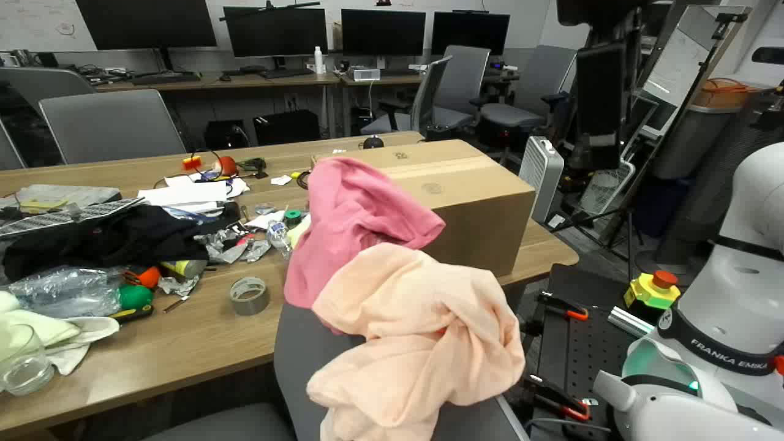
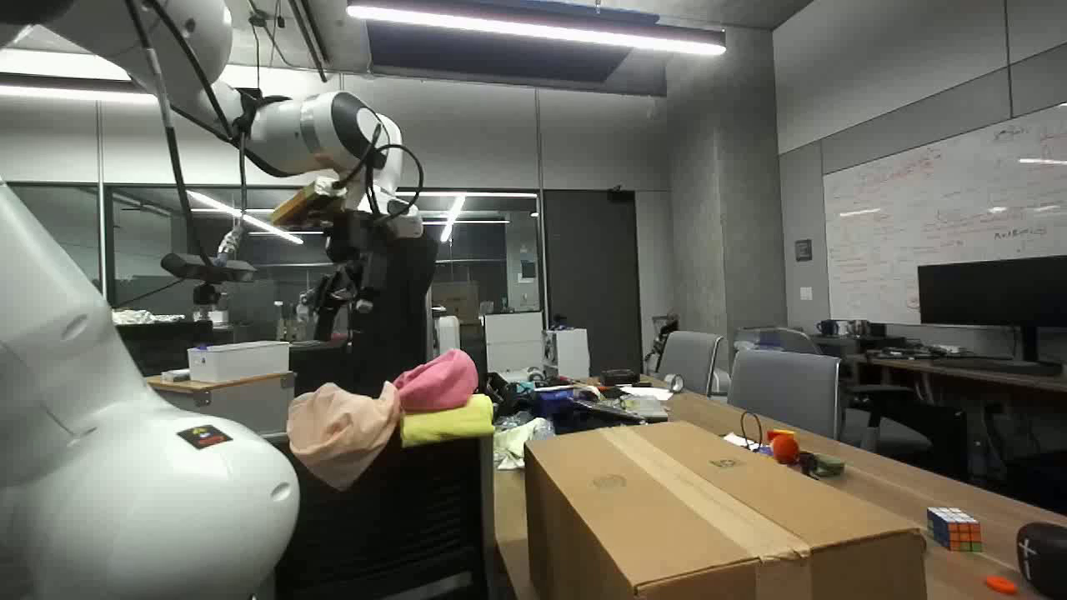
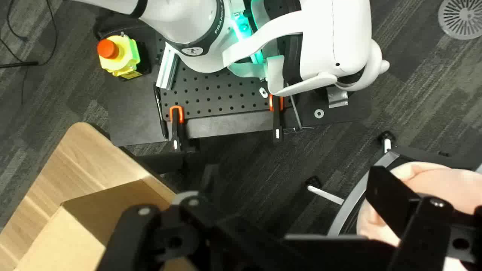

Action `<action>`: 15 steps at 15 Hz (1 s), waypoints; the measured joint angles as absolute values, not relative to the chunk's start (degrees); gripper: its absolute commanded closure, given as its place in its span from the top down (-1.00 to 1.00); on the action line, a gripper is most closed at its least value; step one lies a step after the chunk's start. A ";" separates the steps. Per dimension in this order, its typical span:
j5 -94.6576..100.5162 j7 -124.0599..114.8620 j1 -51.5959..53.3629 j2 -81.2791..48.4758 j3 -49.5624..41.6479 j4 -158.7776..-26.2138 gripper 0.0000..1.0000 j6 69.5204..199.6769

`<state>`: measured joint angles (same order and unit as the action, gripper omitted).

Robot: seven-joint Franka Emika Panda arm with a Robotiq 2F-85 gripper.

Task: Pick up the clothes from the headrest of the chair and put it on the box

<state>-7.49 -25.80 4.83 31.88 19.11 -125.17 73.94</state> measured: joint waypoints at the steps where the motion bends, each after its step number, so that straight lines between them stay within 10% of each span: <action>1: -7.49 -25.80 4.83 31.89 19.11 -125.08 1.00 73.94; 15: -7.45 -26.83 6.50 30.96 21.89 -125.32 1.00 86.57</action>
<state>-7.45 -26.83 6.50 30.96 21.89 -125.32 86.57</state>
